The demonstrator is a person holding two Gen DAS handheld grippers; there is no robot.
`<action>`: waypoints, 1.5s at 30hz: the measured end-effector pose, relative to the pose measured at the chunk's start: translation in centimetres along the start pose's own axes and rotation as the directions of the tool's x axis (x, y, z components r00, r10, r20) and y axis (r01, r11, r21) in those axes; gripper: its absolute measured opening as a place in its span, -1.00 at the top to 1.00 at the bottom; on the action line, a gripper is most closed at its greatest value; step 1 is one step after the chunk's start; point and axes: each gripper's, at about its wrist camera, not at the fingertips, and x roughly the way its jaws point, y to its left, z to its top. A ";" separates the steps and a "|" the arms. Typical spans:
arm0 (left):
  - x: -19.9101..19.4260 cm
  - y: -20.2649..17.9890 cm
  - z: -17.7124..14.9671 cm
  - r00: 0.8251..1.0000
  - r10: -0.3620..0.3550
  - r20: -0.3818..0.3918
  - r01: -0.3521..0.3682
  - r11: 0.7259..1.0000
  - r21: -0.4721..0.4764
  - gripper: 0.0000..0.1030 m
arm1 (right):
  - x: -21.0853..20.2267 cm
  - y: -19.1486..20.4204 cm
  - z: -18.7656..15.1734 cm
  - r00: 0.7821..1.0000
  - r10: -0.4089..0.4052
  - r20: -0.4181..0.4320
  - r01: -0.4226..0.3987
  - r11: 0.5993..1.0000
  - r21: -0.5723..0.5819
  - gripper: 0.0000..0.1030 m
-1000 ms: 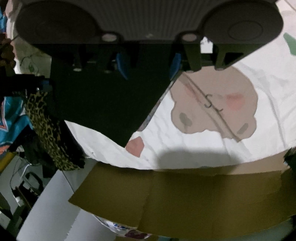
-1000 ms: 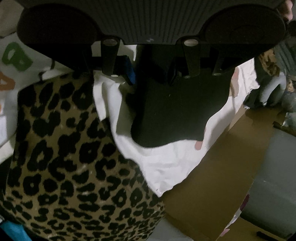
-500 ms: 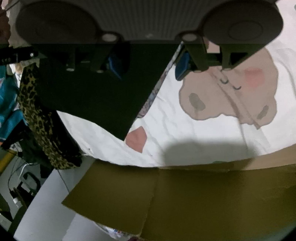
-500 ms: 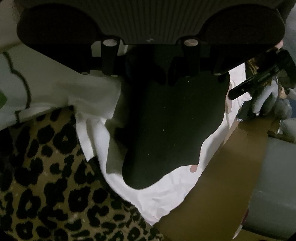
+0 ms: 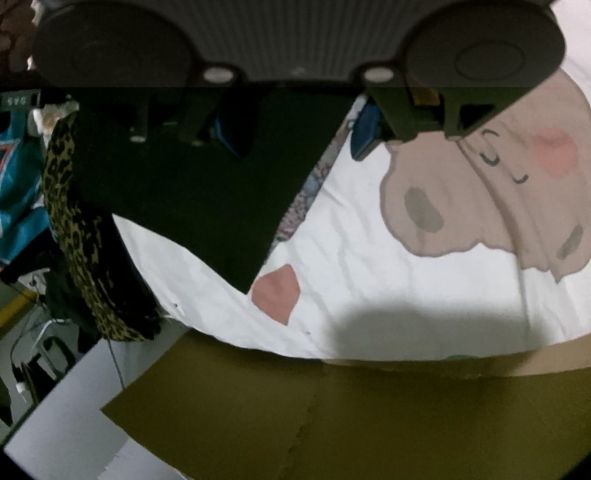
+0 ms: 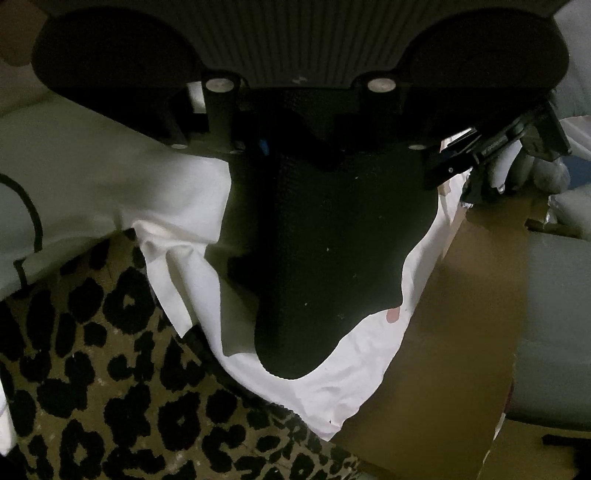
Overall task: Fold clothes
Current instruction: 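Hold the folded black garment with both tools beside the leopard pillow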
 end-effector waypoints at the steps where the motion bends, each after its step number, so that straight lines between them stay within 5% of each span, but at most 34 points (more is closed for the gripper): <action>1: 0.1 0.0 0.0 1.000 -0.003 0.000 0.003 1.000 -0.003 -0.32 | -0.2 0.0 0.0 1.000 0.009 0.006 -0.009 1.000 0.002 0.77; 7: 0.4 0.5 -0.1 1.000 -0.027 -0.006 0.027 1.000 -0.015 -0.25 | -0.2 0.4 0.2 0.998 0.056 0.009 -0.056 0.998 0.003 0.85; 19: 1.0 0.9 -0.1 0.999 -0.045 -0.030 0.044 0.998 -0.043 -0.29 | 2.2 -0.2 -0.4 0.997 0.063 -0.033 -0.063 0.998 0.010 0.52; 23: 0.8 0.9 -0.1 0.999 -0.041 -0.034 0.040 0.998 -0.050 -0.27 | 2.2 -0.3 -0.6 0.997 0.068 -0.027 -0.068 0.998 0.003 0.86; 45: -0.3 -0.7 -1.9 0.992 -0.099 -0.076 0.088 0.987 -0.131 -0.13 | -2.4 -0.1 2.0 0.998 0.053 0.029 -0.053 0.998 -0.024 0.89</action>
